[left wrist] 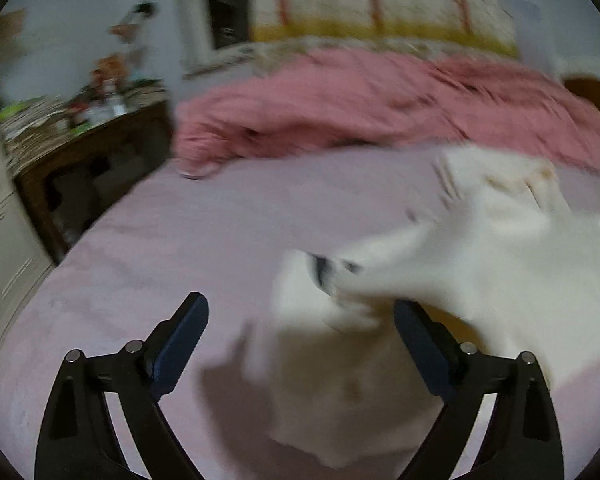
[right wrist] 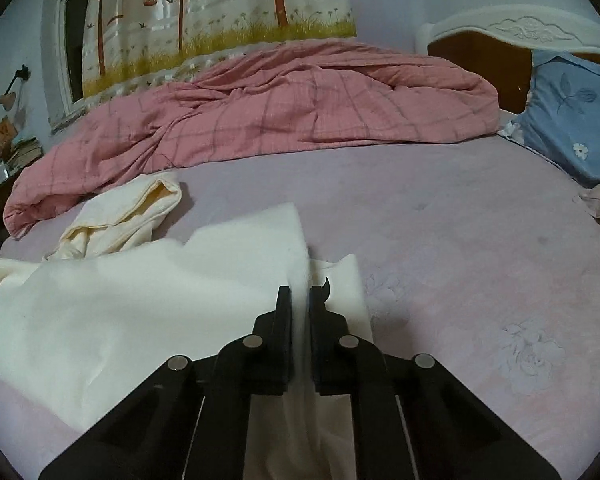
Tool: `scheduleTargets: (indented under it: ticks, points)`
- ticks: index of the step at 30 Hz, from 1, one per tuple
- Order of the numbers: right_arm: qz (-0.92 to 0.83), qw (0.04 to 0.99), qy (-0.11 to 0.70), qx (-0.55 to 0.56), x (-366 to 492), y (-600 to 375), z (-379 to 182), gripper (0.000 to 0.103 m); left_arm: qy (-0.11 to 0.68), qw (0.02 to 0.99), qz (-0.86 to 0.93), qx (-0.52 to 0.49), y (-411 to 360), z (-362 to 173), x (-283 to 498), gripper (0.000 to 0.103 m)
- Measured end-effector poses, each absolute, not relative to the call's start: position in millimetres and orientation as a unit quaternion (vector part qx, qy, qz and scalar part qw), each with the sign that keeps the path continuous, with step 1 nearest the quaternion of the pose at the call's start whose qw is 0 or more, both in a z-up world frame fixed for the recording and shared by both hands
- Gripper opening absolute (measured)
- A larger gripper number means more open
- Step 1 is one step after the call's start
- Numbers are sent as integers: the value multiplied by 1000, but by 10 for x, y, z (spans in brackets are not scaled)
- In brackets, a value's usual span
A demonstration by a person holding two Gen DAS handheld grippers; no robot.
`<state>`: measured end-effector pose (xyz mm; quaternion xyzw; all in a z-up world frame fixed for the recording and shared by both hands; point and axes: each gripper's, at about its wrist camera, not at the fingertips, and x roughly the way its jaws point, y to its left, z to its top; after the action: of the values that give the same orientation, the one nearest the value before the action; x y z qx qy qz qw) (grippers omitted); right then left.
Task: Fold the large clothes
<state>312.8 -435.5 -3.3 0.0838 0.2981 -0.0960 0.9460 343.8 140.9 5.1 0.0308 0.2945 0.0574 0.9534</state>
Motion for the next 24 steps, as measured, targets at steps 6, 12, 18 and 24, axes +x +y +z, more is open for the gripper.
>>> scheduleTargets:
  ticks: [6,12,18,24]
  points:
    - [-90,942,310,87,3183,-4385,-85,9,284,952,-106,-47,1532,254,3088,90]
    - [-89,942,311,88,3187,-4391,-93,9,310,927,-208,-22,1080,287,2907,92]
    - [-87,944,311,67,3176,-4325,-83,17,303,939,-15,163,739,-133,3125,92]
    - [-82,943,314,66,3179,-4308,-88,19,258,962,49,79,1181,-24,3277,84]
